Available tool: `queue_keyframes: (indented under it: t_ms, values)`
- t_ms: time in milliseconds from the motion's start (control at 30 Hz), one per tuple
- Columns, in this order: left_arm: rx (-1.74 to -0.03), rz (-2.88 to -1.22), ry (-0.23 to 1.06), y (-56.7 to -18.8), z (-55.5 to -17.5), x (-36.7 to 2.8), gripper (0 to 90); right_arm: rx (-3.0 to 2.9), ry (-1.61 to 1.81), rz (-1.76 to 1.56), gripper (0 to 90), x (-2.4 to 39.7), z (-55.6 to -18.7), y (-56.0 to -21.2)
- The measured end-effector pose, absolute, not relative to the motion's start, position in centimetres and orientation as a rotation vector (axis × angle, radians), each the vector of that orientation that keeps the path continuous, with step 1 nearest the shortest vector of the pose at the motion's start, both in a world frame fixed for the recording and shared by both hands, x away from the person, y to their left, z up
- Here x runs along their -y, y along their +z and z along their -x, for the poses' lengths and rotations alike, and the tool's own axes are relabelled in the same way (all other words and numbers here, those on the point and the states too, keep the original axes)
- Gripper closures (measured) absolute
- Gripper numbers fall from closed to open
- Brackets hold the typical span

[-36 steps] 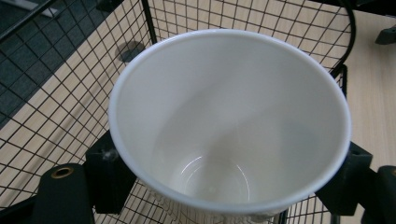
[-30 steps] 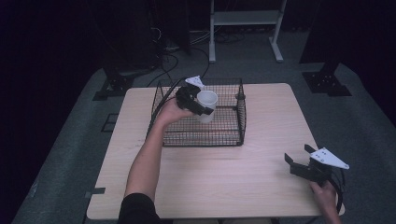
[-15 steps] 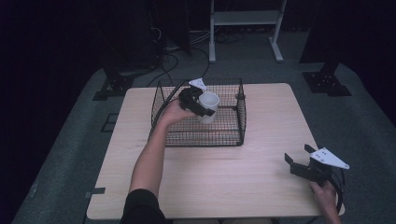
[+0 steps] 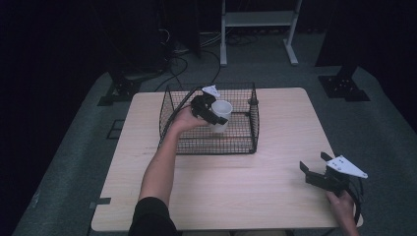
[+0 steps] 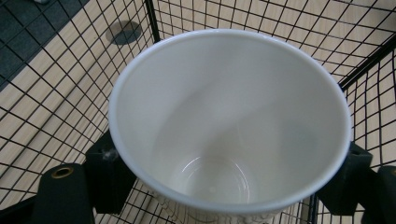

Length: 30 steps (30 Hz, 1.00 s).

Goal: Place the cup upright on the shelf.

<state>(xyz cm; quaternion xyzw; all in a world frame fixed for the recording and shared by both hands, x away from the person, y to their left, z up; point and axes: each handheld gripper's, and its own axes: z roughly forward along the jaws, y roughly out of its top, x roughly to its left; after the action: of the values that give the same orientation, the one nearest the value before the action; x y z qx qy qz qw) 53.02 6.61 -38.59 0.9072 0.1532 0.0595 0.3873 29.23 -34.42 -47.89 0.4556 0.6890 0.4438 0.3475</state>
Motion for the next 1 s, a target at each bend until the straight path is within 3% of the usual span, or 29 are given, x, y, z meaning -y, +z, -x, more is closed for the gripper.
queue_keyframes:
  t_ms: [1000]
  values:
    - [-0.406, -2.387, 0.07, -41.0, -53.5, -5.5, 20.4, -1.785, 1.151, -1.183, 13.0, 34.4, -29.2, -47.9]
